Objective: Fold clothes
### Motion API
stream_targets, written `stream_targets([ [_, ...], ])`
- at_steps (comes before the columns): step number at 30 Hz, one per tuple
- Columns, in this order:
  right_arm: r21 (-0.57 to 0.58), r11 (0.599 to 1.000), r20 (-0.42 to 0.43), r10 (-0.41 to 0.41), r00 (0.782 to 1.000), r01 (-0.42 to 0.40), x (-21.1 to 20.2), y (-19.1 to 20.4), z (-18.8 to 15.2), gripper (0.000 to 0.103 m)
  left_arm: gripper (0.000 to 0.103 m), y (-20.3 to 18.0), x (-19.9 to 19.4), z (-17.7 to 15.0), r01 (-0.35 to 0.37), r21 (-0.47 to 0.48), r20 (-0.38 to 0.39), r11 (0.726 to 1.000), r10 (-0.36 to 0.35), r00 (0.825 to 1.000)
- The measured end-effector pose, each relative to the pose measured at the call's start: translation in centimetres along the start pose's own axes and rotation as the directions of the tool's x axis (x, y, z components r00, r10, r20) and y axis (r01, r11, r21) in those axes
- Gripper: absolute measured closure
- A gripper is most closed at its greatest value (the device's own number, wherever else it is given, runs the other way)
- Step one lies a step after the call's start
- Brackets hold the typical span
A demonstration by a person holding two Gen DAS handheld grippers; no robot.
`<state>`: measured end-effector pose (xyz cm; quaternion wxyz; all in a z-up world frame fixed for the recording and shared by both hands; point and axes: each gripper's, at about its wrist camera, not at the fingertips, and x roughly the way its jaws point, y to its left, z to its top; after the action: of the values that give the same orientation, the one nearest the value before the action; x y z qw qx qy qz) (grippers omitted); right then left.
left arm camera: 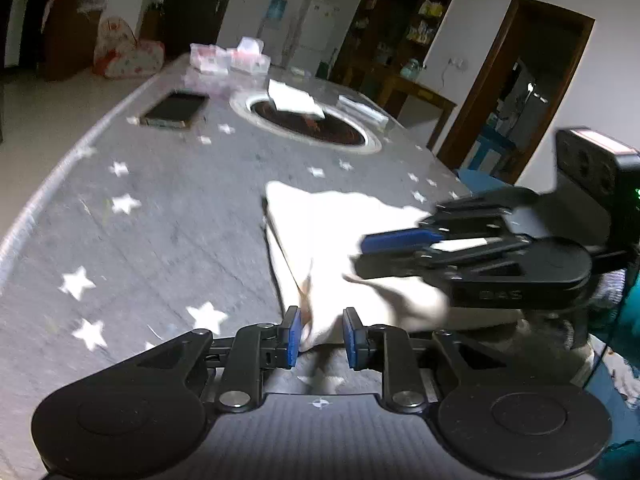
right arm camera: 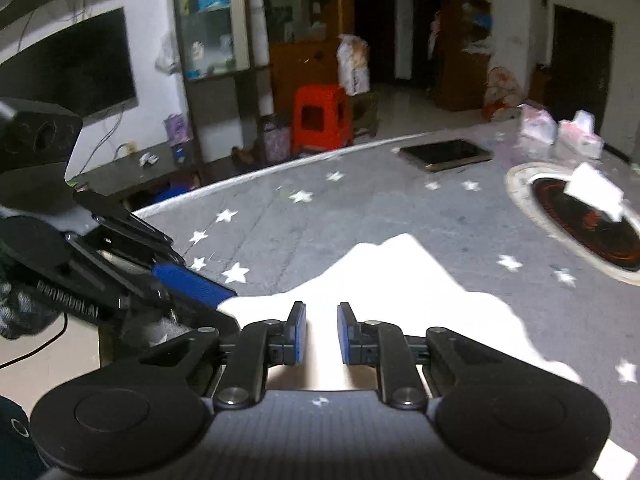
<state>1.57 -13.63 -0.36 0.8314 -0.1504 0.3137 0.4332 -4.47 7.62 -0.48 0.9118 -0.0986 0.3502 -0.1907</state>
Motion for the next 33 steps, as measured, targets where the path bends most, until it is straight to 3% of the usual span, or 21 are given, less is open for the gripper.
stream_targets([
  [2,0.026,1.000,0.017,-0.016,1.000,0.016,-1.5,-0.3,-0.5,0.074,0.078,-0.2,-0.7,0.6,-0.009,0.015,0.026,1.000,0.009,1.000],
  [7,0.096,0.992,0.034,-0.089,0.995,0.086,-5.1,-1.3,-2.6,0.066,0.075,-1.2,-1.1,2.1,-0.010,0.043,0.083,0.999,0.006,0.997],
  [11,0.178,0.972,0.044,-0.165,0.985,0.155,-6.7,-2.4,-4.7,0.055,0.069,-2.6,0.3,3.1,0.036,0.054,0.106,0.998,-0.042,0.994],
  [15,0.252,0.949,0.047,-0.209,0.977,0.191,-7.5,-3.2,-6.8,0.051,0.069,-3.9,3.2,3.3,0.068,0.055,0.071,0.996,-0.072,0.995],
  [20,0.336,0.920,0.049,-0.231,0.972,0.202,-8.2,-4.2,-9.4,0.046,0.067,-4.0,6.2,2.5,0.012,0.068,0.006,0.998,-0.013,1.000],
  [24,0.388,0.906,0.077,-0.215,0.974,0.170,-8.5,-4.9,-10.7,0.045,0.067,-3.4,6.5,2.2,0.016,0.050,0.012,0.999,-0.017,1.000],
  [33,0.387,0.906,0.103,-0.224,0.969,0.168,-8.7,-6.8,-8.0,0.037,0.066,-4.4,6.8,4.8,0.010,0.088,0.025,0.996,-0.012,1.000],
])
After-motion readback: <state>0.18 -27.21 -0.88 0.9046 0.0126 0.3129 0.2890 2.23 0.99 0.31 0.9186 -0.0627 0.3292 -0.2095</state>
